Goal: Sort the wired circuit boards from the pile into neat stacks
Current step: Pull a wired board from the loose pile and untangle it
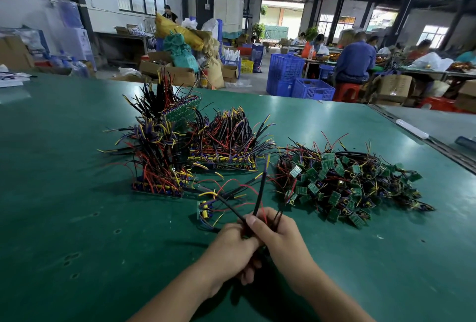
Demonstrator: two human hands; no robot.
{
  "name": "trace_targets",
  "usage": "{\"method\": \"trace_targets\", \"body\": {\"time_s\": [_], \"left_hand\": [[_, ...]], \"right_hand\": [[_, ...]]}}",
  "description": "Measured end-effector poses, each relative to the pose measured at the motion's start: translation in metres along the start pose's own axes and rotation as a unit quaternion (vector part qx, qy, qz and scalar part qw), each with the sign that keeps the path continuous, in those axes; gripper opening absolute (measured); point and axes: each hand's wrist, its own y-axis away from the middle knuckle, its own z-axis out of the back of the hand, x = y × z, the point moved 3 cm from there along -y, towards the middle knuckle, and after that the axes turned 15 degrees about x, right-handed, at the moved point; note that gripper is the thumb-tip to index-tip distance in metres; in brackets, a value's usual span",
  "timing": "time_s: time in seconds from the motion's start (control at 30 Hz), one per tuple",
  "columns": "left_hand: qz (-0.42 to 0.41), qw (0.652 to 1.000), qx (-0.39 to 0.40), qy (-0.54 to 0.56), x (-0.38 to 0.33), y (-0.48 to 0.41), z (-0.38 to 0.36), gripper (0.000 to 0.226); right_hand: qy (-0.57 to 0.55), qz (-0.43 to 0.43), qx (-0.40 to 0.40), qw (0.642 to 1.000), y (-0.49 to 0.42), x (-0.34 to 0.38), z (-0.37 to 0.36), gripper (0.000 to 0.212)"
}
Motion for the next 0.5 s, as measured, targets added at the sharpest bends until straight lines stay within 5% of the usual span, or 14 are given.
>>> {"method": "trace_targets", "body": {"time_s": [0.13,0.33,0.43,0.5], "left_hand": [[-0.024,0.998,-0.013,-0.059,-0.004,0.0,0.001,0.026],[-0.147,0.942,-0.211,-0.216,-0.007,0.005,0.012,0.044],[-0.137,0.949,-0.173,-0.226,-0.006,0.003,0.006,0.072],[-0.157,0.964,-0.127,-0.173,-0.005,0.001,-0.002,0.065]], "right_hand": [[0.003,0.022,-0.047,0.999,-0.002,0.001,0.01,0.018],[0.053,0.028,-0.076,0.995,-0.003,0.0,0.017,0.024],[0.095,0.049,-0.051,0.993,-0.002,-0.001,0.01,0.042],[0.103,0.058,-0.023,0.993,-0.001,-0.002,0.004,0.046]]}}
